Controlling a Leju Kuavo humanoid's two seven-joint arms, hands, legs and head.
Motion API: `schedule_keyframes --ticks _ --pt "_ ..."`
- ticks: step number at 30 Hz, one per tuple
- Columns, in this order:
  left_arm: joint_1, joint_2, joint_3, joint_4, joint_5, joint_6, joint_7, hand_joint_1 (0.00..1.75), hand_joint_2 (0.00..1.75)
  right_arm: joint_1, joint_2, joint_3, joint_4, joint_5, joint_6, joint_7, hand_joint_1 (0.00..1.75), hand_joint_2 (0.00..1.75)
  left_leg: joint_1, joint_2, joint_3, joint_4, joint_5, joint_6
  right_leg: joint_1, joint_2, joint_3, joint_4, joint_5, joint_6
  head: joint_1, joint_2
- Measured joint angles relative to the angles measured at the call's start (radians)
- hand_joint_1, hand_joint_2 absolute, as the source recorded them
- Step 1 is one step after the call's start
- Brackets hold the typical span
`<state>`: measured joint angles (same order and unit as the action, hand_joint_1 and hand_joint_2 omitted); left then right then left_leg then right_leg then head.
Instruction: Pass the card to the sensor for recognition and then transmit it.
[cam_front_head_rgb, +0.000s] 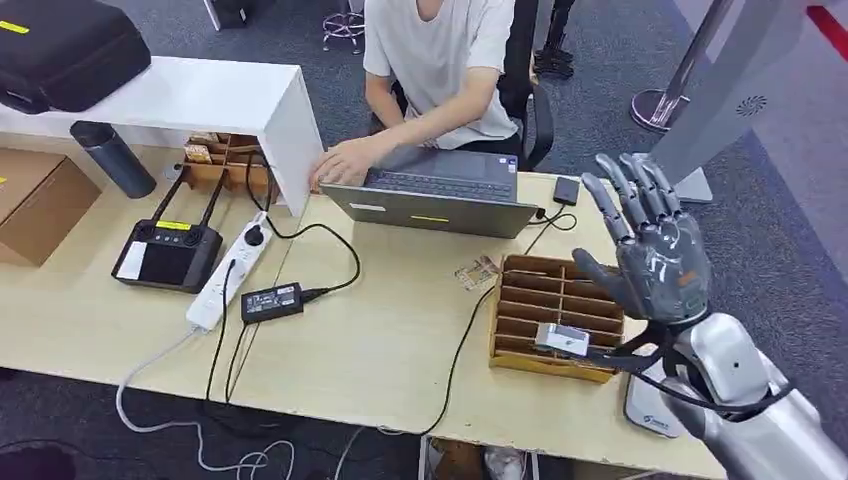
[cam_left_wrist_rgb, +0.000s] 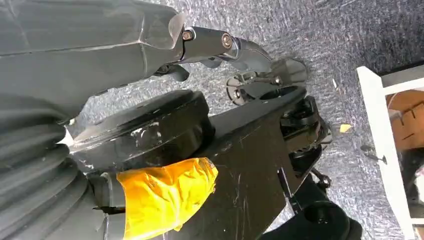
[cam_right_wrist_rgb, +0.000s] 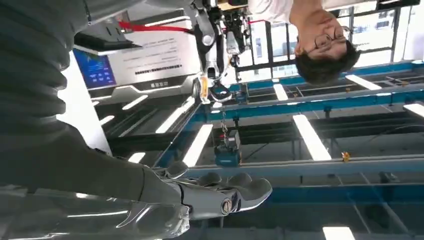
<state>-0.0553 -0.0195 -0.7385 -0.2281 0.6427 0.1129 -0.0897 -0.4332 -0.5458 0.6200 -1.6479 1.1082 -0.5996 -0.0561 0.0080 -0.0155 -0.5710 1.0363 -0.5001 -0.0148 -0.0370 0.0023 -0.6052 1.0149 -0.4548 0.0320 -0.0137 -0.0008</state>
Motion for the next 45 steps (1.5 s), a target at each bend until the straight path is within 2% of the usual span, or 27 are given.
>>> schedule_keyframes --ticks 8,14,18,26,31,45 --pt "0.015 0.000 0.027 0.000 0.028 -0.003 -0.013 0.00 1.75 0.268 -0.041 -0.123 -0.120 0.021 -0.004 0.029 0.00 1.75 0.000 0.000 0.000 0.000 -0.002 0.000 0.000 0.000 0.000 0.000 -0.002 0.001 0.000 0.000" --pt "0.016 0.000 0.035 0.000 0.029 -0.005 -0.019 0.00 1.75 0.402 -0.042 -0.184 -0.160 0.000 0.039 0.036 0.00 1.75 0.000 0.000 0.000 0.000 -0.002 0.000 0.000 0.000 0.000 0.000 -0.002 0.001 0.000 0.000" --pt "0.016 0.000 0.035 0.000 0.030 -0.006 -0.019 0.00 1.75 0.470 -0.038 -0.210 -0.163 -0.018 0.100 0.038 0.00 1.75 0.000 0.000 0.000 0.000 -0.002 0.000 0.000 0.000 0.000 0.000 -0.002 0.001 0.000 0.000" --pt "0.012 0.000 0.035 0.000 0.019 -0.008 -0.018 0.00 1.75 0.497 -0.023 -0.211 -0.135 -0.031 0.150 0.034 0.00 1.75 0.000 0.002 0.000 0.000 -0.002 -0.001 0.000 0.001 0.000 0.000 -0.002 0.001 0.000 0.000" --pt "0.007 0.000 0.035 0.000 0.006 -0.013 -0.016 0.00 1.75 0.489 -0.022 -0.204 -0.117 -0.062 0.214 0.015 0.00 1.75 0.000 0.002 0.000 0.000 -0.002 -0.001 0.000 0.001 0.000 0.000 -0.002 0.001 0.000 0.000" --pt "0.000 0.000 0.035 0.000 0.002 -0.019 -0.011 0.00 1.75 0.468 -0.023 -0.184 -0.093 -0.085 0.241 0.012 0.00 1.75 0.000 0.002 0.000 0.000 -0.002 -0.001 0.000 0.001 0.000 0.000 -0.002 0.001 0.000 0.000"
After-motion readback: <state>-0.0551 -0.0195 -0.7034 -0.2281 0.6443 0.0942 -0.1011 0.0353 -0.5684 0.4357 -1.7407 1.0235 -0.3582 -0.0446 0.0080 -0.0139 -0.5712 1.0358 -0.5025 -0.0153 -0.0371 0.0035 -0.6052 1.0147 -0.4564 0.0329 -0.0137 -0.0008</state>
